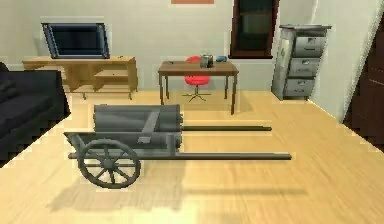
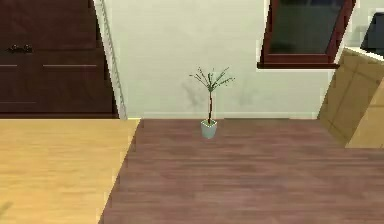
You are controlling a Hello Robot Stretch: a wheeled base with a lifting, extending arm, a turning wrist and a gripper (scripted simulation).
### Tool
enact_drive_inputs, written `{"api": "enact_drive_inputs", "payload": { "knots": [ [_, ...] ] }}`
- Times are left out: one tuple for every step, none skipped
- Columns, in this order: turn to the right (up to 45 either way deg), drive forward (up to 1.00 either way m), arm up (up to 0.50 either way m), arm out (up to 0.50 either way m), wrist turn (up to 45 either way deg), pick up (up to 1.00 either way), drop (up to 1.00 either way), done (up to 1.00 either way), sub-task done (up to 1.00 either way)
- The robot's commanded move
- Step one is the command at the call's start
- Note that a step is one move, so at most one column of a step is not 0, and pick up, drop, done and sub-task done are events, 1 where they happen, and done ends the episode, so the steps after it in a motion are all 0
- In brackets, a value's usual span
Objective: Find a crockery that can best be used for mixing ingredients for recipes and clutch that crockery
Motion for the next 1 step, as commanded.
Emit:
{"api": "enact_drive_inputs", "payload": {
  "knots": [
    [45.0,0.00,0.00,0.00,0.0,0.00,0.00,0.00,0.00]
  ]
}}
